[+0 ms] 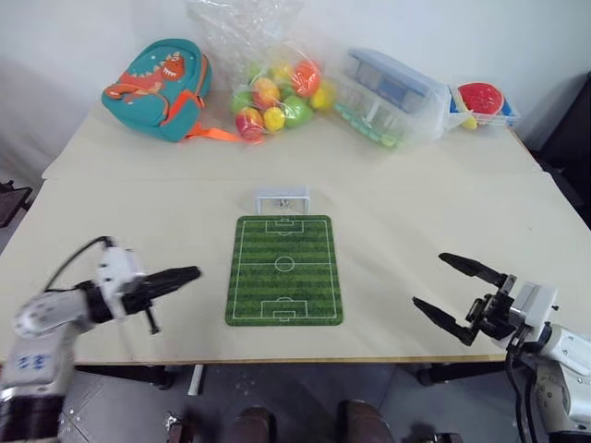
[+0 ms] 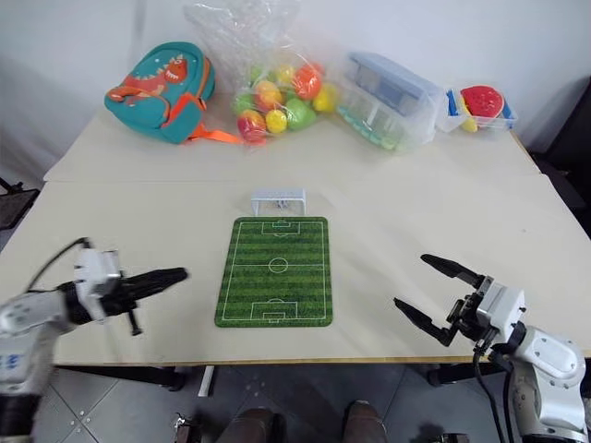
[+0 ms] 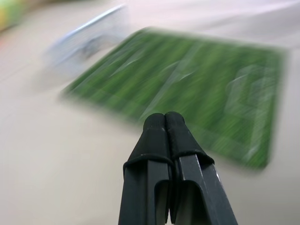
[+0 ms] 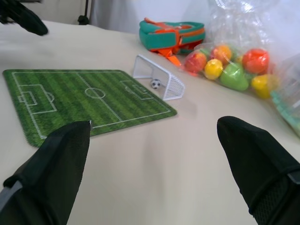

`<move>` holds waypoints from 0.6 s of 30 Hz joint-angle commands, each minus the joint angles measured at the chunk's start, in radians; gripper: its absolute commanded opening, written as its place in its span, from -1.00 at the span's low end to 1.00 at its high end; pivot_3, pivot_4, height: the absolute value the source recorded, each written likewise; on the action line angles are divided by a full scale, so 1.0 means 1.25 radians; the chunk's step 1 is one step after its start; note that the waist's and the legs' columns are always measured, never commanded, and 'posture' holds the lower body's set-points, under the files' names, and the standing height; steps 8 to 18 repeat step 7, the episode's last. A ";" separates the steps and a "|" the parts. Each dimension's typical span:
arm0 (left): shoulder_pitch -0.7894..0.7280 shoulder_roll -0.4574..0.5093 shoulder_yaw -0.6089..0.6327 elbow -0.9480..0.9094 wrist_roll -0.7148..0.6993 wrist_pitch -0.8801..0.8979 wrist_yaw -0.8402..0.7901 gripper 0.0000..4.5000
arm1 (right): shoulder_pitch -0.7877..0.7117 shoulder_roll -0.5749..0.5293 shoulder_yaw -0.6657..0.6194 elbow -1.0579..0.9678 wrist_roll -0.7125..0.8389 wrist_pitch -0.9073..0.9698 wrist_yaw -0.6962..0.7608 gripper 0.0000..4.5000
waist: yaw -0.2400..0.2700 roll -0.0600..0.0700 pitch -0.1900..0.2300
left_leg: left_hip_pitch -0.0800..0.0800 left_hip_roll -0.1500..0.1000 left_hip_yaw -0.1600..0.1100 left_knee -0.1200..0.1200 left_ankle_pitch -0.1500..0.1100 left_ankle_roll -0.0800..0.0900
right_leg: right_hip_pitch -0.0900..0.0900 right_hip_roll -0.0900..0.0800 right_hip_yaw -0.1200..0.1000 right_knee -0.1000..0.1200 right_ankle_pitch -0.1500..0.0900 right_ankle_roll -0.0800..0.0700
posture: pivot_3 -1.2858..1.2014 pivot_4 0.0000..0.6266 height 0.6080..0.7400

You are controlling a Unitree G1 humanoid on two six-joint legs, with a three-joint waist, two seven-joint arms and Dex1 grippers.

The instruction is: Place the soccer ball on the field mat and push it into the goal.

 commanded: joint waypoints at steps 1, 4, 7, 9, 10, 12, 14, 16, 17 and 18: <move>0.053 -0.002 0.075 -0.024 -0.011 0.029 0.066 -1.00 | -0.018 -0.015 -0.017 0.004 0.018 -0.001 0.000 1.00 | 0.001 0.000 0.000 | 0.000 0.000 0.000 0.000 0.000 0.000 | 0.000 0.000 0.000 0.000 0.000 0.000 | 0.03 -0.52 1.00; 0.094 -0.021 0.100 -0.031 0.003 -0.007 0.093 -1.00 | -0.027 -0.025 -0.009 0.018 0.017 0.003 0.015 1.00 | 0.004 0.000 0.000 | 0.000 0.000 0.000 0.000 0.000 0.000 | 0.000 0.000 0.000 0.000 0.000 0.000 | 0.03 -0.52 1.00; 0.116 -0.043 0.118 -0.052 -0.012 0.007 0.128 -1.00 | -0.039 -0.031 -0.003 0.030 0.017 0.008 0.027 1.00 | 0.004 0.000 0.000 | 0.000 0.000 0.000 0.000 0.000 0.000 | 0.000 0.000 0.000 -0.002 0.000 0.000 | 0.03 -0.52 1.00; 0.116 -0.043 0.118 -0.052 -0.012 0.007 0.128 -1.00 | -0.039 -0.031 -0.003 0.030 0.017 0.008 0.027 1.00 | 0.004 0.000 0.000 | 0.000 0.000 0.000 0.000 0.000 0.000 | 0.000 0.000 0.000 -0.002 0.000 0.000 | 0.03 -0.52 1.00; 0.116 -0.043 0.118 -0.052 -0.012 0.007 0.128 -1.00 | -0.039 -0.031 -0.003 0.030 0.017 0.008 0.027 1.00 | 0.004 0.000 0.000 | 0.000 0.000 0.000 0.000 0.000 0.000 | 0.000 0.000 0.000 -0.002 0.000 0.000 | 0.03 -0.52 1.00; 0.116 -0.043 0.118 -0.052 -0.012 0.007 0.128 -1.00 | -0.039 -0.031 -0.003 0.030 0.017 0.008 0.027 1.00 | 0.004 0.000 0.000 | 0.000 0.000 0.000 0.000 0.000 0.000 | 0.000 0.000 0.000 -0.002 0.000 0.000 | 0.03 -0.52 1.00; 0.116 -0.043 0.118 -0.052 -0.012 0.007 0.128 -1.00 | -0.039 -0.031 -0.003 0.030 0.017 0.008 0.027 1.00 | 0.004 0.000 0.000 | 0.000 0.000 0.000 0.000 0.000 0.000 | 0.000 0.000 0.000 -0.002 0.000 0.000 | 0.03 -0.52 1.00; 0.116 -0.043 0.118 -0.052 -0.012 0.007 0.128 -1.00 | -0.039 -0.031 -0.003 0.030 0.017 0.008 0.027 1.00 | 0.004 0.000 0.000 | 0.000 0.000 0.000 0.000 0.000 0.000 | 0.000 0.000 0.000 -0.002 0.000 0.000 | 0.03 -0.52 1.00; 0.116 -0.043 0.118 -0.052 -0.012 0.007 0.128 -1.00 | -0.039 -0.031 -0.003 0.030 0.017 0.008 0.027 1.00 | 0.004 0.000 0.000 | 0.000 0.000 0.000 0.000 0.000 0.000 | 0.000 0.000 0.000 -0.002 0.000 0.000 | 0.03 -0.52 1.00; 0.116 -0.043 0.118 -0.052 -0.012 0.007 0.128 -1.00 | -0.039 -0.031 -0.003 0.030 0.017 0.008 0.027 1.00 | 0.004 0.000 0.000 | 0.000 0.000 0.000 0.000 0.000 0.000 | 0.000 0.000 0.000 -0.002 0.000 0.000 | 0.03 -0.52 1.00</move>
